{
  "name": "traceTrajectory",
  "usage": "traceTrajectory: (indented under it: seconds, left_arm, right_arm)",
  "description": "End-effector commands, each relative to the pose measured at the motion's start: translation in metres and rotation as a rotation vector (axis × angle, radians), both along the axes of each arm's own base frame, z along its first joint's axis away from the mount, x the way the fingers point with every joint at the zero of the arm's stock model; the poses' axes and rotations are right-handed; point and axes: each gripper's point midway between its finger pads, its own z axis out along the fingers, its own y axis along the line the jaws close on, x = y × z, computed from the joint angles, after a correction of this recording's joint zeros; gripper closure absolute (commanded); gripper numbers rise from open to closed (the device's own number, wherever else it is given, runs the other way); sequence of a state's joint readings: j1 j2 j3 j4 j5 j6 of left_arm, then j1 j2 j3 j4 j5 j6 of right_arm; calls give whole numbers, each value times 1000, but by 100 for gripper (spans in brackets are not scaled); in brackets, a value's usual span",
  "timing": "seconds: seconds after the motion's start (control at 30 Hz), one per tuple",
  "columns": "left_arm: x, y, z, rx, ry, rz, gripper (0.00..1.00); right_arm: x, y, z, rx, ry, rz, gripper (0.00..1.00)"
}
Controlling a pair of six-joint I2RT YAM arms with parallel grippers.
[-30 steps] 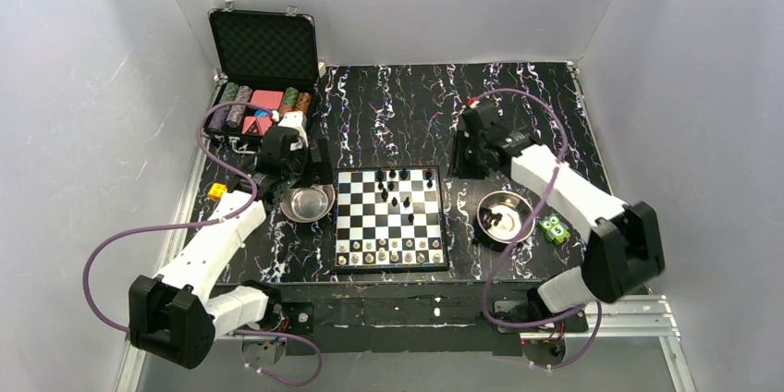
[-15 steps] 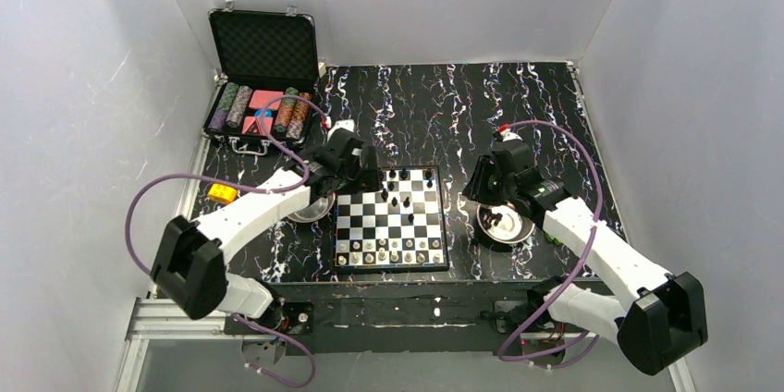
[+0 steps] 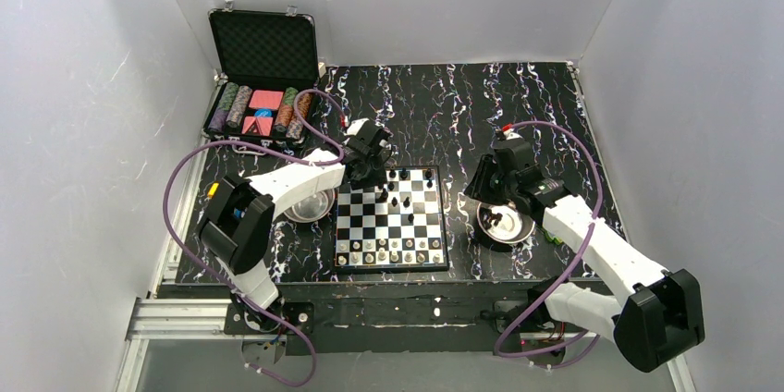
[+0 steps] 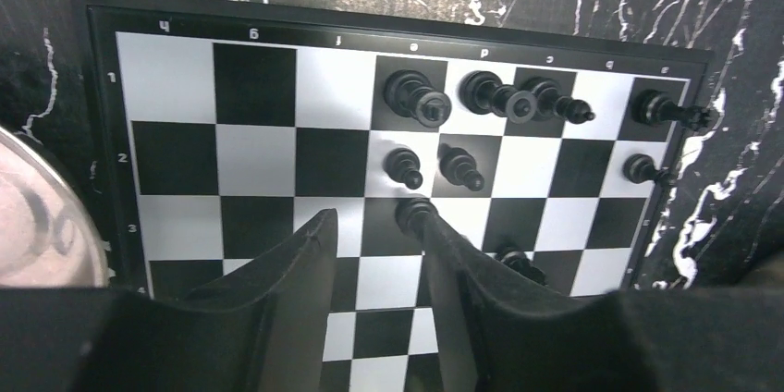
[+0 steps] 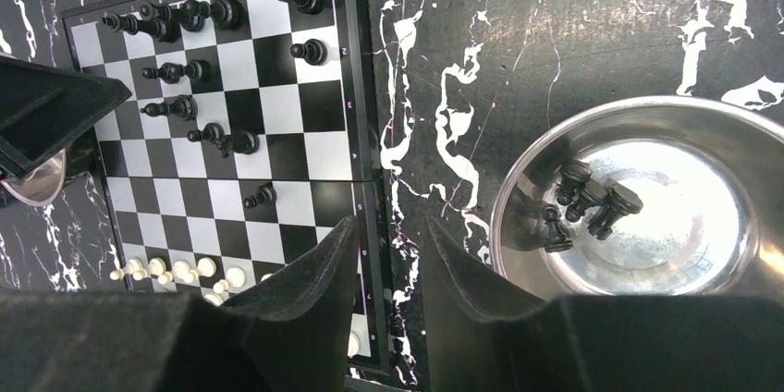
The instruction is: Set up the chess pieces on the board
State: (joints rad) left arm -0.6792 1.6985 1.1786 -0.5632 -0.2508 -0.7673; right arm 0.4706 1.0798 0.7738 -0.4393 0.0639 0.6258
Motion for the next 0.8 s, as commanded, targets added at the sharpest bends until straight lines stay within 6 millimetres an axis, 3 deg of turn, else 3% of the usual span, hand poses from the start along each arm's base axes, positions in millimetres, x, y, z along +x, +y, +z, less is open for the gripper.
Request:
traceTrajectory:
  seconds: [0.0, 0.4, 0.77]
  left_arm:
    - [9, -18, 16, -51, -43, -15, 63]
    - [8, -32, 9, -49, -26, -55, 63]
    - [6, -34, 2, -40, -13, -66, 70]
  right_arm:
    - [7, 4, 8, 16, -19, 11, 62]
    - [7, 2, 7, 13, -9, 9, 62]
    - [7, 0, 6, 7, -3, 6, 62]
